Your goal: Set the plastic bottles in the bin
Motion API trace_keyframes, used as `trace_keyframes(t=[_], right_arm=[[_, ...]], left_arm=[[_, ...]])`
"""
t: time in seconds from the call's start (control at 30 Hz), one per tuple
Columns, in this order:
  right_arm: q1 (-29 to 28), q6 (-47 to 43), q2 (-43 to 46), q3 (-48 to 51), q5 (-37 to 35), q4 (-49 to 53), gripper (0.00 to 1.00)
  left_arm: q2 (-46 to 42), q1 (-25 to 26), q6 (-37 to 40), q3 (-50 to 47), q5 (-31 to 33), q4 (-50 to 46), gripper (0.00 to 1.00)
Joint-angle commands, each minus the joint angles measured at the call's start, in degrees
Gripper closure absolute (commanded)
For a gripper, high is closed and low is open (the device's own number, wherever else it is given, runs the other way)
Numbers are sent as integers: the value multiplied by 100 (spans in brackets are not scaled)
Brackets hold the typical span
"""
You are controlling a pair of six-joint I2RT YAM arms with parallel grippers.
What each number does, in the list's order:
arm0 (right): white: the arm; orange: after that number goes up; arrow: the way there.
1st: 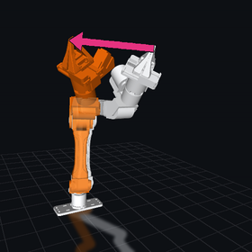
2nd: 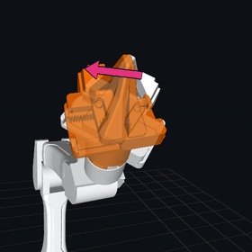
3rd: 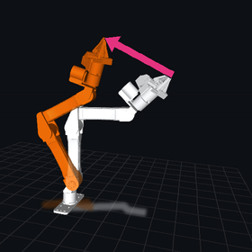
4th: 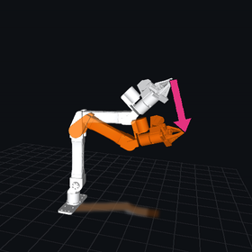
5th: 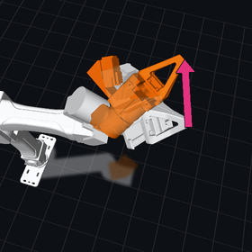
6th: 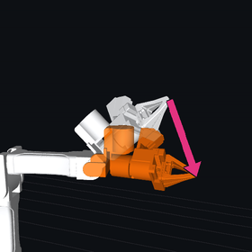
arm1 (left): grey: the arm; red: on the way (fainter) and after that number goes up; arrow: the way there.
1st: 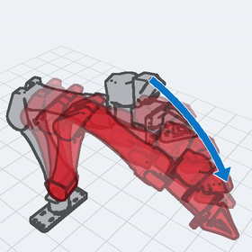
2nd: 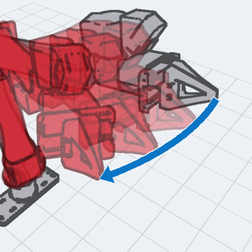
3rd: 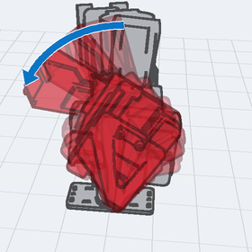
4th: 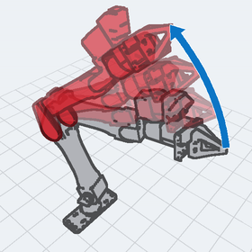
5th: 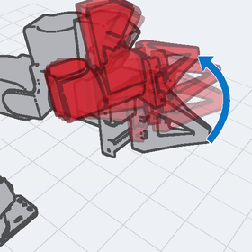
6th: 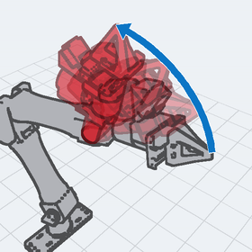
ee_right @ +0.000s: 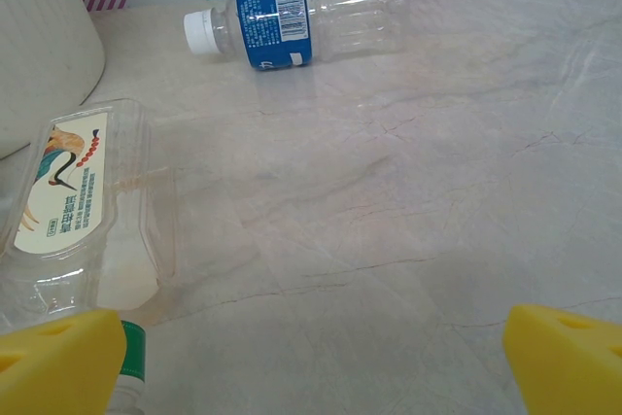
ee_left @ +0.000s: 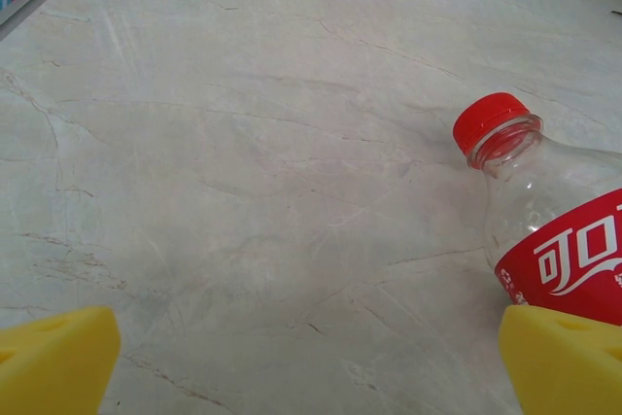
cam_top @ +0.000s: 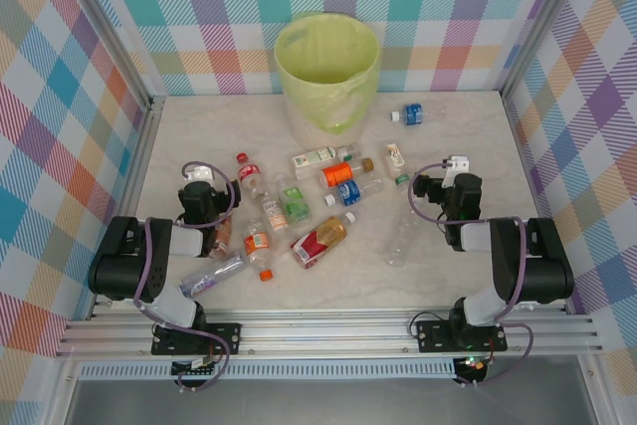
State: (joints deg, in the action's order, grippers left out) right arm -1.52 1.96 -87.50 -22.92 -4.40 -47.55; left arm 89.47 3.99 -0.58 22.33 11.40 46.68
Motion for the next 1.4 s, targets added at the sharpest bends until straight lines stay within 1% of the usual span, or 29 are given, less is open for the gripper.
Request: trace_keyframes(t=[0.0, 0.1, 0.17, 0.23, 0.3, 0.4, 0.47, 0.5, 0.57, 0.67, 0.7, 0.77, 0.83, 0.9, 1.03, 1.13, 1.23, 1.37], right_arm=[[-2, -166, 491, 127, 193, 55, 0], [-5, -131, 1304, 108, 135, 723, 0], [-5, 155, 1888, 31, -7, 1349, 0], [1, 577, 2357, -169, -173, 2106, 0], [-3, 1061, 2734, -456, -399, 3125, 0], [4, 2049, 3175, -895, -915, 4867, 0], [3, 2626, 3380, -1089, -1030, 5914, 0], [5, 2691, 3453, -1141, -849, 6311, 0], [7, 2610, 3469, -1223, -251, 6850, 0], [7, 2665, 3179, -1468, 93, 7702, 0], [5, 2634, 3042, -1572, 210, 7908, 0], [1, 2611, 2694, -1768, 756, 8256, 0], [-115, 2682, 2506, -1919, 1198, 8521, 0], [-400, 2975, 2508, -2008, 961, 8828, 0], [-857, 3805, 2543, -1820, 1001, 8993, 0], [-1426, 4303, 2505, -1765, 397, 9212, 0], [-1780, 4769, 2493, -1525, 384, 8978, 0], [-2259, 5002, 2274, -1379, 340, 8542, 0]], left_arm=[[-632, 42, -34, 98, 247, -389, 0], [-1370, 46, -275, 337, 746, -1341, 0], [-1837, 56, -743, 504, 1166, -1904, 0], [-2207, 59, -1383, 665, 1301, -2402, 0], [-2479, 73, -1995, 874, 1024, -2950, 0], [-2789, 130, -3067, 1280, 538, -4104, 0], [-2956, 130, -3663, 1505, 219, -4888, 0], [-3027, 130, -3844, 1615, 56, -5277, 0], [-3161, 129, -3966, 1746, -352, -5875, 0], [-3245, 78, -3863, 1788, -1051, -6305, 0], [-3251, 47, -3830, 1799, -1251, -6483, 0], [-3247, 10, -3770, 1819, -1539, -6709, 0], [-3284, 0, -3723, 1826, -1652, -6861, 0], [-3311, -19, -3669, 1867, -1659, -7037, 0], [-3275, -38, -3651, 1918, -1600, -7150, 0], [-3176, -45, -3663, 1922, -1668, -7044, 0], [-3030, -42, -3678, 1968, -1767, -6990, 0], [-2944, -45, -3657, 1990, -1918, -6962, 0]])
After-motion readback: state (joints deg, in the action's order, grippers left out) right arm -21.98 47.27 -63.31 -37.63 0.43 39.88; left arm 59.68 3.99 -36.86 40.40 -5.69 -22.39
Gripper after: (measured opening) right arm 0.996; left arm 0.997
